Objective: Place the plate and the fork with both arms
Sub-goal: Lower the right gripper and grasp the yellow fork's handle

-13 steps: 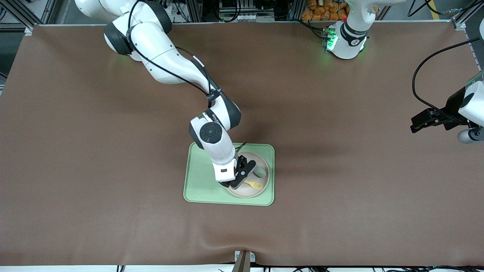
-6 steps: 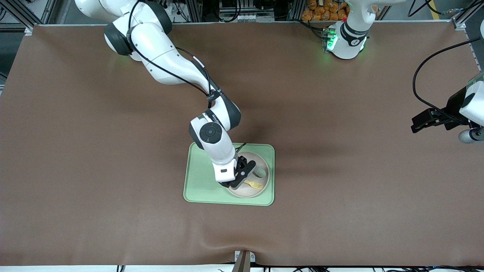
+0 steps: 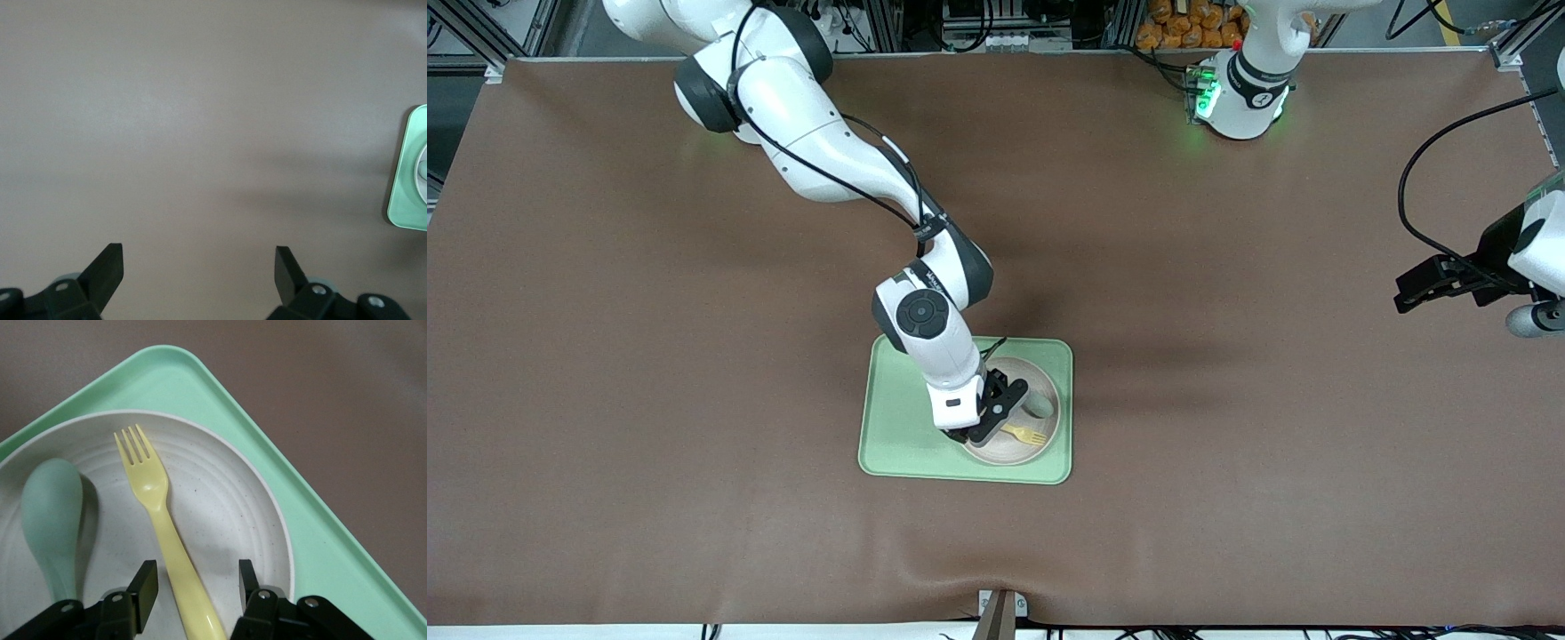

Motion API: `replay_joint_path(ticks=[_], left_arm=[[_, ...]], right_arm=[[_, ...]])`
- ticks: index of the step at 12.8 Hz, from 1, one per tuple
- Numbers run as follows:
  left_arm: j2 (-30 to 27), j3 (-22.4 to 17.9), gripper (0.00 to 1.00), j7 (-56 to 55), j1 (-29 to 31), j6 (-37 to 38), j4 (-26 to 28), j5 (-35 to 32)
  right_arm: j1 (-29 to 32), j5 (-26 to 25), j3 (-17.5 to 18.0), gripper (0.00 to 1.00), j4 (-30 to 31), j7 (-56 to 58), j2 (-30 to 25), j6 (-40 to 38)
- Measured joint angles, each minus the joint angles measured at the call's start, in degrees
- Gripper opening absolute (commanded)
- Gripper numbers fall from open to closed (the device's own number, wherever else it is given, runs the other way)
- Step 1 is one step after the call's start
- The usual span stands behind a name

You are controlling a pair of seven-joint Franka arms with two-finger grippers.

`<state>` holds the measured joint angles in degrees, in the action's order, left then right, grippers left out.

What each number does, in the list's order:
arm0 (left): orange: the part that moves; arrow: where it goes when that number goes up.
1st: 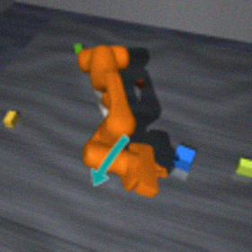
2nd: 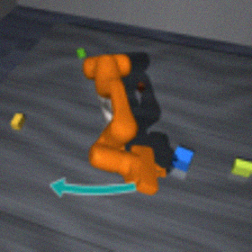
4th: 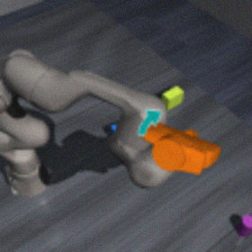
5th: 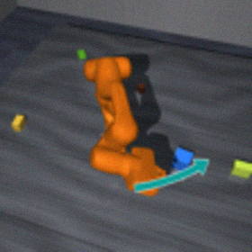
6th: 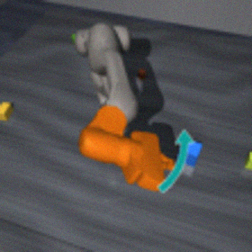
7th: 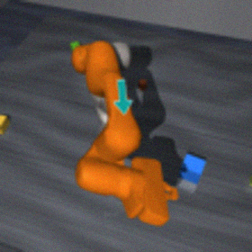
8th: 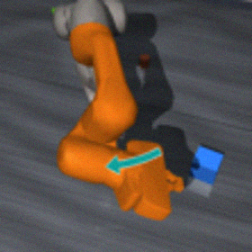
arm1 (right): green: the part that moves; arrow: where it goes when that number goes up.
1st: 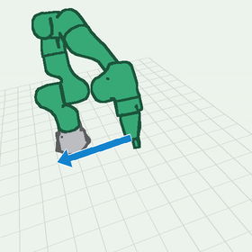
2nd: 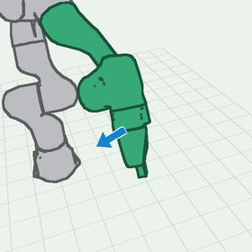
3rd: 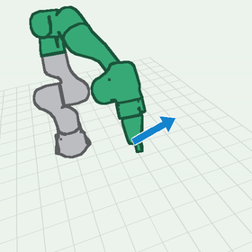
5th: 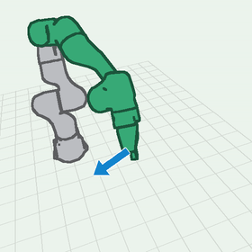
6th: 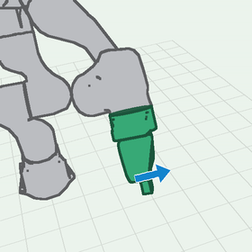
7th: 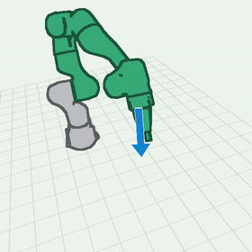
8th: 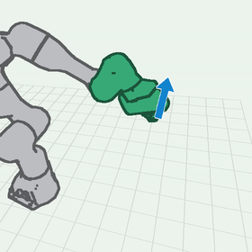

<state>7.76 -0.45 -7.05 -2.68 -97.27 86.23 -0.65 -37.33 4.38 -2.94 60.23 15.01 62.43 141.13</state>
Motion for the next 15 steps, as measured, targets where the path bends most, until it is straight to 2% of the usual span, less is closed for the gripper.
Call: replay_joint_path(ticks=[5,6,7,9,15], left_arm=[[0.0,0.0,1.00,0.0,0.0,0.0,0.0,0.0],[0.0,0.0,1.00,0.0,0.0,0.0,0.0,0.0],[0.0,0.0,1.00,0.0,0.0,0.0,0.0,0.0],[0.0,0.0,1.00,0.0,0.0,0.0,0.0,0.0],[0.0,0.0,1.00,0.0,0.0,0.0,0.0,0.0]], right_arm=[[0.0,0.0,0.0,0.53,-0.2,0.0,0.7,0.7],[0.0,0.0,0.0,0.46,-0.3,0.0,0.9,0.8],[0.0,0.0,0.0,0.20,-0.4,0.0,1.0,0.8],[0.0,0.0,0.0,0.00,-0.5,0.0,1.0,0.8],[0.0,0.0,0.0,0.00,-0.8,0.0,1.0,0.7]])
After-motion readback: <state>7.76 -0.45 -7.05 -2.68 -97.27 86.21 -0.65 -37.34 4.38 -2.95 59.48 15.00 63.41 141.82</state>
